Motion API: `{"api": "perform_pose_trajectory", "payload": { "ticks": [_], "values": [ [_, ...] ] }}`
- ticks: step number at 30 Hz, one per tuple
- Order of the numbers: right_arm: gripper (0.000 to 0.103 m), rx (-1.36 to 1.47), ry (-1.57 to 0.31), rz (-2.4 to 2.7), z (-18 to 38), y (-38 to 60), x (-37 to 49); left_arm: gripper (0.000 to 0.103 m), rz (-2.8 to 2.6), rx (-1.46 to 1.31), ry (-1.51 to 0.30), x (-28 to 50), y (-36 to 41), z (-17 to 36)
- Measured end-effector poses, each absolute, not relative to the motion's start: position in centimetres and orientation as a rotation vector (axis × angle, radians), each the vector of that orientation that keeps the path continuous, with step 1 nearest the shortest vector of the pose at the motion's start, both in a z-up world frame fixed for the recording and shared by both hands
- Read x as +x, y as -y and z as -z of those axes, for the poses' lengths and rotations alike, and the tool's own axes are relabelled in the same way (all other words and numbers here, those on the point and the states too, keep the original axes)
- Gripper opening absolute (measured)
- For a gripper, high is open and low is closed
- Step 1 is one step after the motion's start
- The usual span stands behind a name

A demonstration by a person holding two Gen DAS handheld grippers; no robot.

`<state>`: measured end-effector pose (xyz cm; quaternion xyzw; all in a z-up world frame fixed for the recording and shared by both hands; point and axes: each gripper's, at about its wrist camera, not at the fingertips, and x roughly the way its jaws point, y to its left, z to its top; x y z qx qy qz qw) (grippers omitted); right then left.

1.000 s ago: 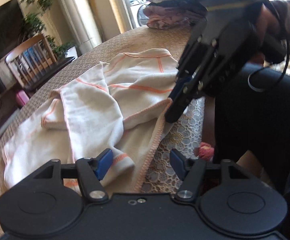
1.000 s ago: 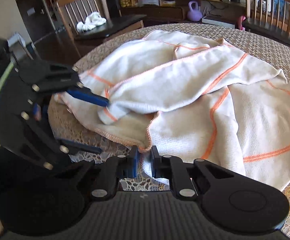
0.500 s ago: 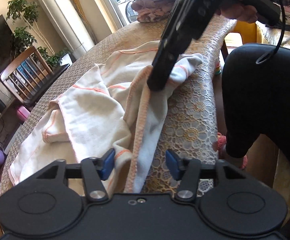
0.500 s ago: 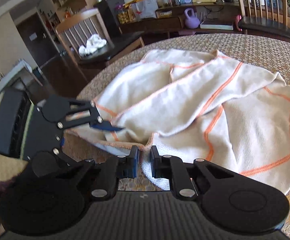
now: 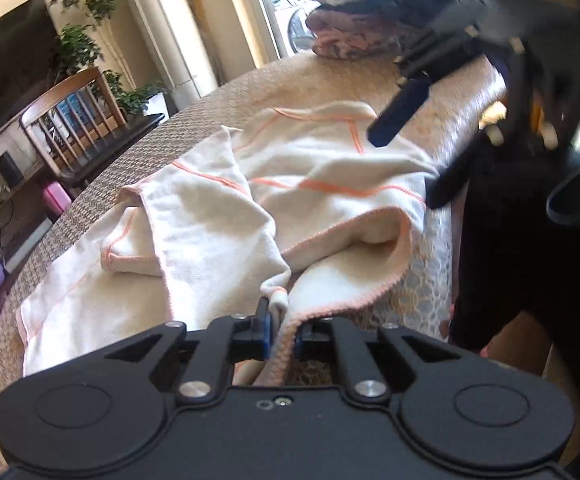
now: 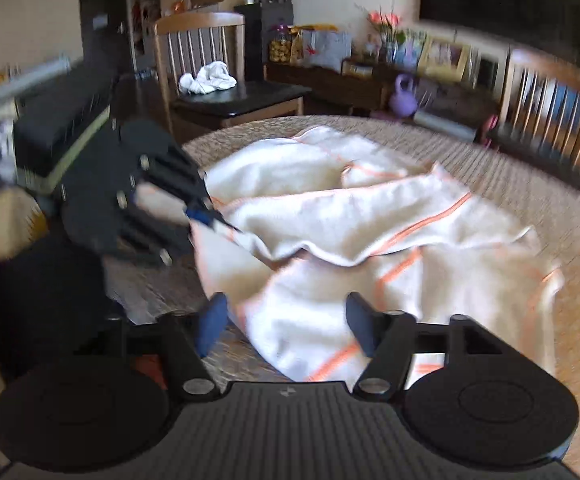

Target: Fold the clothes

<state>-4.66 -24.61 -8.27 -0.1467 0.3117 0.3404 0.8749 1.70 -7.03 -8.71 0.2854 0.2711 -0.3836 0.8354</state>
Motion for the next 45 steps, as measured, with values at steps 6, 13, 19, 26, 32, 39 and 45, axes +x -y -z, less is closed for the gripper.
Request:
{"api": "perform_pose_trajectory", "payload": {
  "ticks": [6,13,19,26,32,39,45],
  "values": [
    [0.066,-0.463,-0.603,-0.676,9.8,23.6,-5.3,0.103,0.802,0.488,-0.592,2.9,6.7,7.3],
    [0.065,-0.611,-0.576,-0.583,13.0,22.1,-4.9,0.103,0.805,0.452,-0.606,3.6,6.6,6.7],
    [0.043,-0.62,-0.62,-0.509,13.8,22.8,-3.4,0.103,0.814,0.445,-0.621,3.7,6.6,6.9],
    [0.022,-0.635,-0.657,-0.496,14.1,23.5,-2.9,0.103,0.823,0.452,-0.634,3.7,6.8,7.5],
    [0.022,-0.525,-0.699,-0.51,13.8,24.3,-2.2,0.103,0.803,0.46,-0.638,3.2,6.6,8.4],
    [0.021,-0.398,-0.713,-0.519,13.0,25.6,-1.5,0.103,0.764,0.5,-0.614,2.4,6.5,9.2],
    [0.021,-0.375,-0.732,-0.534,12.7,25.8,-1.4,0.103,0.728,0.556,-0.619,1.7,5.2,10.3]
  ]
}}
